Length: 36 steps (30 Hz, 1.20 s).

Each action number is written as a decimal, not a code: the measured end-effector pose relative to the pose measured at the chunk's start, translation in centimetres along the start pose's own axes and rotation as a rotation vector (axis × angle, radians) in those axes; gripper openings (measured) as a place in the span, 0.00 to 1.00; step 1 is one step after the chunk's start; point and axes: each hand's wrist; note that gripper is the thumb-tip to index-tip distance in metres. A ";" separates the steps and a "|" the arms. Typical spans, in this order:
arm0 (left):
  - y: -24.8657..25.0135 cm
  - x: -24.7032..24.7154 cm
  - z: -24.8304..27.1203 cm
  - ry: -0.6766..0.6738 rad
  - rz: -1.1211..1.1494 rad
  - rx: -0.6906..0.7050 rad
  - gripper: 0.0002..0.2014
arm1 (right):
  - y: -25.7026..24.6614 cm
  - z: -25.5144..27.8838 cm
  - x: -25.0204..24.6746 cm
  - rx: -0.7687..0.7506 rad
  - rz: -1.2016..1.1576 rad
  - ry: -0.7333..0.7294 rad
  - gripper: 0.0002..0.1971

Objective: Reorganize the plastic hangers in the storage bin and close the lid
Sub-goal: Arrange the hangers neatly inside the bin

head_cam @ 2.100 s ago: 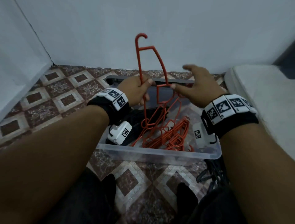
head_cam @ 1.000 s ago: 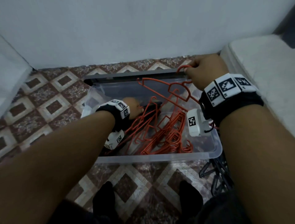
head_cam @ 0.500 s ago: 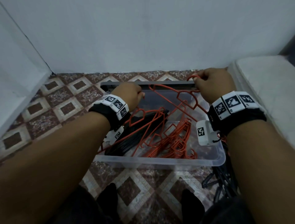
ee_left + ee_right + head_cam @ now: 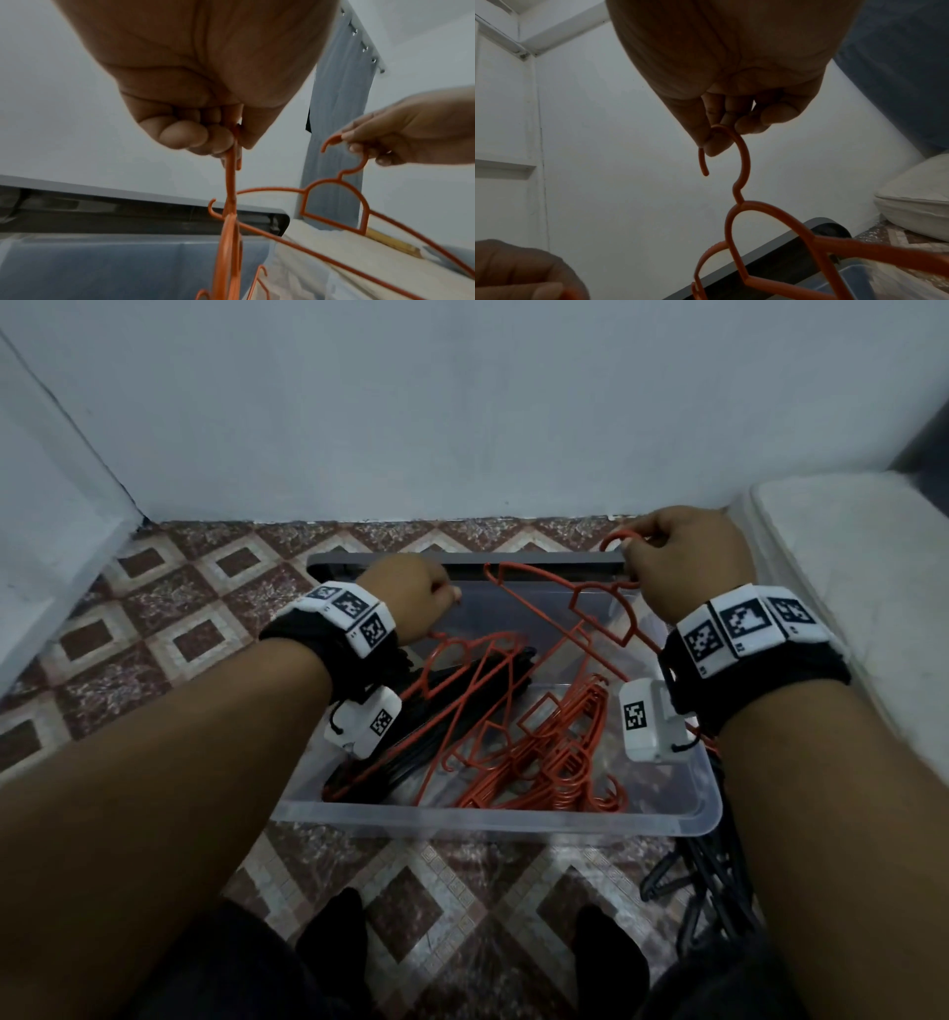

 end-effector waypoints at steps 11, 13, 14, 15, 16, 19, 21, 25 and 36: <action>5.2 -1.8 1.5 0.184 0.725 -0.075 0.07 | -0.9 1.0 0.1 -0.008 -0.271 -0.220 0.11; 5.9 -1.6 1.4 0.144 0.886 -0.106 0.06 | -1.2 1.3 0.4 -0.006 -0.333 -0.277 0.12; 6.3 -1.6 1.4 0.127 0.957 -0.111 0.06 | -1.4 1.5 0.6 -0.023 -0.328 -0.309 0.12; 6.6 -1.6 1.3 0.115 1.019 -0.113 0.06 | -1.6 1.7 0.9 -0.048 -0.301 -0.351 0.12; 6.9 -1.6 1.2 0.110 1.074 -0.112 0.06 | -1.8 2.0 1.1 -0.074 -0.260 -0.407 0.13; 7.7 -1.7 1.0 0.106 1.173 -0.067 0.06 | -2.6 2.6 1.5 -0.124 -0.194 -0.607 0.16; 7.8 -1.9 1.1 0.089 1.149 0.003 0.10 | -2.8 3.1 1.4 -0.124 -0.219 -0.647 0.15; 7.0 -1.6 0.9 0.180 1.157 0.011 0.09 | -2.7 3.2 1.4 -0.066 -0.161 -0.533 0.14; -1.1 10.1 -3.5 -0.377 0.082 -0.161 0.12 | -1.7 1.1 2.1 0.058 -0.107 -0.348 0.09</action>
Point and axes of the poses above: each hand's wrist, its own z-axis away from the middle knuckle, its own x-axis out of the palm, y = z × x, and after that the axes turned 12 degrees about x, right-handed
